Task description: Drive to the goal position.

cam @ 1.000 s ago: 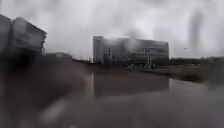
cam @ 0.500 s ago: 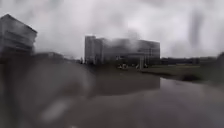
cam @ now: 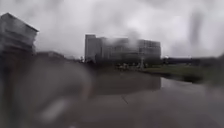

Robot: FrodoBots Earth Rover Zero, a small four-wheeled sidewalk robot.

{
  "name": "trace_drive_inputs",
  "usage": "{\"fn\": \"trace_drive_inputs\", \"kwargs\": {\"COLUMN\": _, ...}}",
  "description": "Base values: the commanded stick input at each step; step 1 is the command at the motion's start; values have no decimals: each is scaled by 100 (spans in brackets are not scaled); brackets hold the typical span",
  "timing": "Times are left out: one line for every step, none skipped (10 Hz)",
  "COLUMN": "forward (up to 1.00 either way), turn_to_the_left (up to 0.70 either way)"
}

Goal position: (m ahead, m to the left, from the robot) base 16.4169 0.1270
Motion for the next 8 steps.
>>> {"fn": "trace_drive_inputs", "kwargs": {"forward": 70, "turn_to_the_left": 0}}
{"fn": "trace_drive_inputs", "kwargs": {"forward": 70, "turn_to_the_left": 0}}
{"fn": "trace_drive_inputs", "kwargs": {"forward": 70, "turn_to_the_left": 0}}
{"fn": "trace_drive_inputs", "kwargs": {"forward": 70, "turn_to_the_left": 0}}
{"fn": "trace_drive_inputs", "kwargs": {"forward": 70, "turn_to_the_left": 0}}
{"fn": "trace_drive_inputs", "kwargs": {"forward": 70, "turn_to_the_left": 0}}
{"fn": "trace_drive_inputs", "kwargs": {"forward": 70, "turn_to_the_left": 0}}
{"fn": "trace_drive_inputs", "kwargs": {"forward": 70, "turn_to_the_left": 0}}
